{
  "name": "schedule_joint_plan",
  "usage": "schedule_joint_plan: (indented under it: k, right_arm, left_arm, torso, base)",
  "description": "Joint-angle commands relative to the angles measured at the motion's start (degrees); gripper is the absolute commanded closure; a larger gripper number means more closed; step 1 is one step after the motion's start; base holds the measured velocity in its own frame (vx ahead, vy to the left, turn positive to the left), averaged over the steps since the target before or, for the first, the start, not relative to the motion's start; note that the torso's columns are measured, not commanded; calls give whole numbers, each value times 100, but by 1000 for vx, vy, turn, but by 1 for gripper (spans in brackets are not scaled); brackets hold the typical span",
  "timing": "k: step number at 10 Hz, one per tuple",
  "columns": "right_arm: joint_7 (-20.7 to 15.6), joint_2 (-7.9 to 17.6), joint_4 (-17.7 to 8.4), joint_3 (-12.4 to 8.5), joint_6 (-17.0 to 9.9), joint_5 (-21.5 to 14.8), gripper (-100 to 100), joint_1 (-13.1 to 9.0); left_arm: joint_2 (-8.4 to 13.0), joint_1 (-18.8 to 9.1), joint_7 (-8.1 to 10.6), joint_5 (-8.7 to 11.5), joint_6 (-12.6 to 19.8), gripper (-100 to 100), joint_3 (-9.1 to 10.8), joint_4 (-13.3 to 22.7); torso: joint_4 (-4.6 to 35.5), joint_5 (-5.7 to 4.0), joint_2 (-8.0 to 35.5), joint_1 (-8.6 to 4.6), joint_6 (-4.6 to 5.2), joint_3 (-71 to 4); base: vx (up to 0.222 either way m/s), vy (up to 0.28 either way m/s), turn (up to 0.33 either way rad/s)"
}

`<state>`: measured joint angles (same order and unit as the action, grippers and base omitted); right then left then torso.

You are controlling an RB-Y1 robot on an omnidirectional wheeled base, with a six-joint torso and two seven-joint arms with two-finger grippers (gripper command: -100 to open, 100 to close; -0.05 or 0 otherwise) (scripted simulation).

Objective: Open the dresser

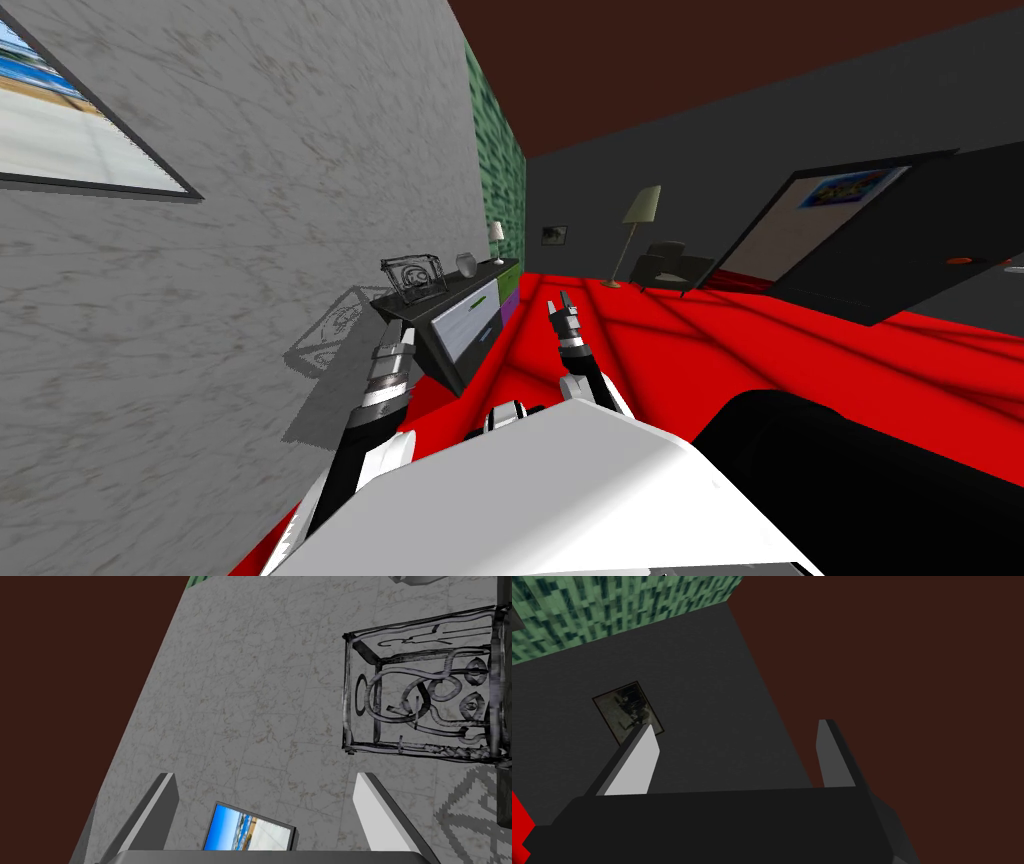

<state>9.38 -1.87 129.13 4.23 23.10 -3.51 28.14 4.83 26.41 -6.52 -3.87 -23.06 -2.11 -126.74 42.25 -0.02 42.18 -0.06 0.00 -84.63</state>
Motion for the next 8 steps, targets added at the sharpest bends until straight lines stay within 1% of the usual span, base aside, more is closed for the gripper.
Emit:
schedule_joint_plan:
  k: [1, 4, 8]
  right_arm:
    - [0, 0, 0, 0, 0, 0, 0, 1]
    - [0, 0, 0, 0, 0, 0, 0, 1]
    - [0, -1, 0, 1, 0, 0, 0, 1]
  left_arm:
    - [287, -45, 89, 146, 91, -100, 162, 234]
    - [434, -97, 179, 299, 184, -100, 333, 482]
    - [528, -180, 322, 540, 333, -100, 602, 876]
  torso:
    - [-1, -3, -6, -12, 0, -3]
    - [5, 2, 13, 7, 0, 8]
    - [4, -1, 11, -3, 0, 7]
  base:
    - [201, -122, 116]
    - [171, -116, 97]
    - [178, -159, 101]
